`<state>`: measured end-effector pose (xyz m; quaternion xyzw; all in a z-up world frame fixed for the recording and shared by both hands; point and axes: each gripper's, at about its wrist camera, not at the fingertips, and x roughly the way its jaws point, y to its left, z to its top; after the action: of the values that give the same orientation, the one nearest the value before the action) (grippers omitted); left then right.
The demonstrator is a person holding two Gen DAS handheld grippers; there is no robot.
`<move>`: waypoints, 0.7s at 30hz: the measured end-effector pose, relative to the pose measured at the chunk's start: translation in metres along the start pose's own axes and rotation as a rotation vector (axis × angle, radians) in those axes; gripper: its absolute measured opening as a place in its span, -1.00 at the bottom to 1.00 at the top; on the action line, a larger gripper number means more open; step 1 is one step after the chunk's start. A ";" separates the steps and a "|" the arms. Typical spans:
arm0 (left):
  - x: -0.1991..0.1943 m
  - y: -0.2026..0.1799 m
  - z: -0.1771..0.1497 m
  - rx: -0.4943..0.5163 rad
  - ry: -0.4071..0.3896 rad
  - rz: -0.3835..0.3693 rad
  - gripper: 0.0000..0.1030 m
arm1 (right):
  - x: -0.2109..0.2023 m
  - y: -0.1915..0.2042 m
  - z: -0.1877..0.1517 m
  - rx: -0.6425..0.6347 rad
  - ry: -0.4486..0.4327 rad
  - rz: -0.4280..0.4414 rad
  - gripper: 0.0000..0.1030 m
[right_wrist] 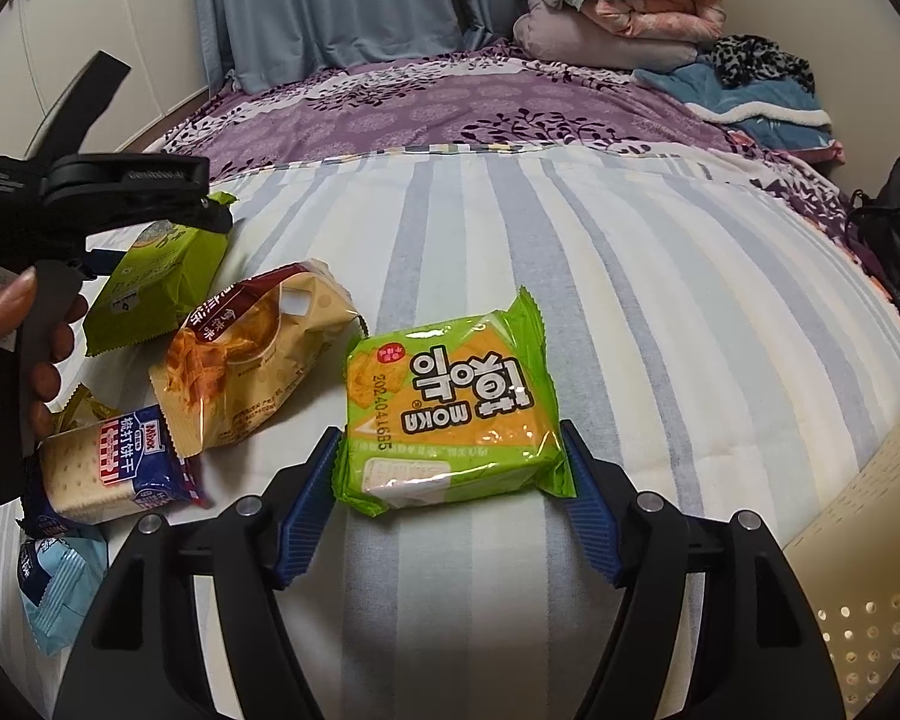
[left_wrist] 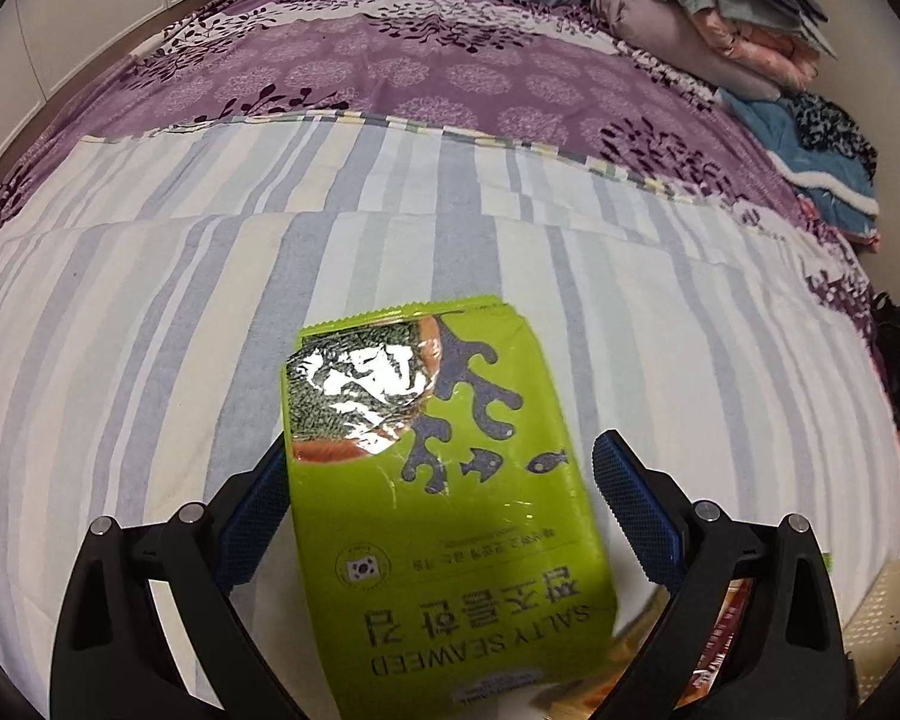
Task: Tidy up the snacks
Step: 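Grasp the green seaweed pack with the left gripper while the right gripper grasps the MOKO pack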
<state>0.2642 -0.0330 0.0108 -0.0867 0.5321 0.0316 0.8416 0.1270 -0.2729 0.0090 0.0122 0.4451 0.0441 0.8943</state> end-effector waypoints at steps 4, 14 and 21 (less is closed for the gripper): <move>0.004 0.007 -0.001 -0.002 0.012 0.002 0.90 | 0.000 0.001 0.000 0.001 -0.001 0.001 0.35; -0.006 0.016 -0.001 0.034 -0.010 -0.037 0.59 | -0.001 0.003 0.000 -0.005 0.001 -0.005 0.36; -0.031 0.021 -0.007 0.066 -0.069 -0.055 0.59 | -0.004 -0.004 0.001 0.029 -0.006 0.027 0.31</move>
<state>0.2414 -0.0121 0.0339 -0.0725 0.5010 -0.0061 0.8624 0.1258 -0.2771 0.0124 0.0313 0.4429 0.0498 0.8946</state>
